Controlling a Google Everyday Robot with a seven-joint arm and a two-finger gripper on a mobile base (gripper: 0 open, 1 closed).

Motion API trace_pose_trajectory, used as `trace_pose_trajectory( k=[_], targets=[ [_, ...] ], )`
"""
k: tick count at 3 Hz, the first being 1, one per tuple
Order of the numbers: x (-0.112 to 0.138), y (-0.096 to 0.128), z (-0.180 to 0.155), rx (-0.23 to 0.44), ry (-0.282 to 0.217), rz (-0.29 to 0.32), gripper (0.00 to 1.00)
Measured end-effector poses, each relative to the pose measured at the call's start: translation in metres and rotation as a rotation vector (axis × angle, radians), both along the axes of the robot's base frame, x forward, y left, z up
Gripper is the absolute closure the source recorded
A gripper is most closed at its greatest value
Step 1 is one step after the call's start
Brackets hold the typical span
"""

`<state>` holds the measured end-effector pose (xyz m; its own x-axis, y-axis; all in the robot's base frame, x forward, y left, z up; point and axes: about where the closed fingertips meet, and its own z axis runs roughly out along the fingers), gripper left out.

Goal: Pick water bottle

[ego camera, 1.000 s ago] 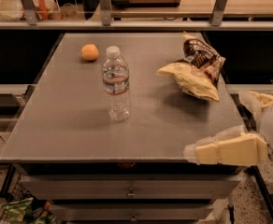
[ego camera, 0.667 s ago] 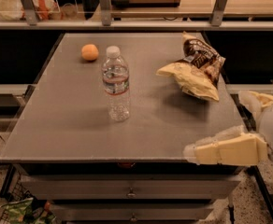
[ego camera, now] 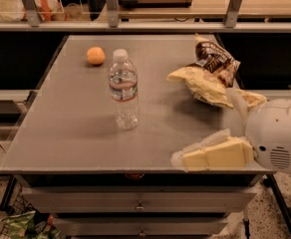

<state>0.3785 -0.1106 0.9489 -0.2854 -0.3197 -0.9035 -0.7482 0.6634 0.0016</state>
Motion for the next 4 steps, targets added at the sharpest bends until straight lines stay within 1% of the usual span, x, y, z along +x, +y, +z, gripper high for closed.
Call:
trace_pose_trajectory(
  k=[1, 2, 3, 4],
  targets=[
    [0.014, 0.040, -0.011, 0.002, -0.049, 0.053, 0.00],
    [0.040, 0.079, -0.023, 0.009, -0.097, 0.070, 0.00],
    [0.079, 0.109, -0.030, 0.024, -0.133, 0.062, 0.00],
    [0.114, 0.140, -0.032, 0.057, -0.158, 0.063, 0.00]
  ],
)
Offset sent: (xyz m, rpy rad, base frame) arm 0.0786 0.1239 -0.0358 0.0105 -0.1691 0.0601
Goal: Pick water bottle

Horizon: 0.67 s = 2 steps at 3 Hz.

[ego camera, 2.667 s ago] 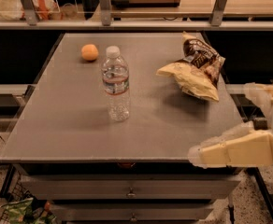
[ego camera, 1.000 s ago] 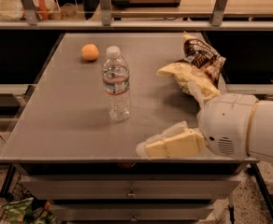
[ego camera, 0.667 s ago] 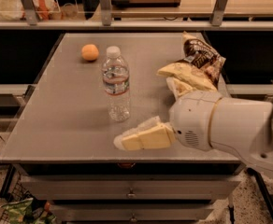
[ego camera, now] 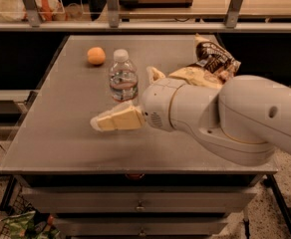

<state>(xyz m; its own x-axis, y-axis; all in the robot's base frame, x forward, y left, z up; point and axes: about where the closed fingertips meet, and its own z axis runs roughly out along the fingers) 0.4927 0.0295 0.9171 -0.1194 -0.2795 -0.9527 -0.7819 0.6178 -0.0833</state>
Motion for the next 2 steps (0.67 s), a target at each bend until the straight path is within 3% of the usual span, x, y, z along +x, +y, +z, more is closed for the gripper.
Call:
trace_pose_trajectory(
  k=[2],
  targets=[
    [0.031, 0.036, 0.002, 0.045, -0.031, 0.019, 0.41]
  ],
)
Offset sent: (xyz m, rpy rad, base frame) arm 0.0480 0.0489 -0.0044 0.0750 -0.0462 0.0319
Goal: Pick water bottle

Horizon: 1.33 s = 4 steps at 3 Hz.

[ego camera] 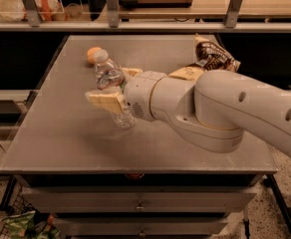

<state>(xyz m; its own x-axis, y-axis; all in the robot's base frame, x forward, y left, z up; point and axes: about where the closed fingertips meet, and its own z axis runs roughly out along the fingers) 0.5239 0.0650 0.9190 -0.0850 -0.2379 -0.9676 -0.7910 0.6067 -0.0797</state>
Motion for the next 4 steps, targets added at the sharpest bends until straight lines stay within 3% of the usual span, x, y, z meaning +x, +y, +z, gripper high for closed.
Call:
trace_pose_trajectory(
  k=[1, 2, 3, 4],
  targets=[
    [0.005, 0.006, 0.003, 0.020, -0.007, 0.008, 0.64],
    [0.013, 0.012, 0.026, 0.079, -0.008, 0.010, 0.88],
    [0.020, 0.018, 0.085, 0.138, -0.036, 0.061, 1.00],
    [0.020, 0.018, 0.087, 0.139, -0.035, 0.061, 1.00]
  ],
)
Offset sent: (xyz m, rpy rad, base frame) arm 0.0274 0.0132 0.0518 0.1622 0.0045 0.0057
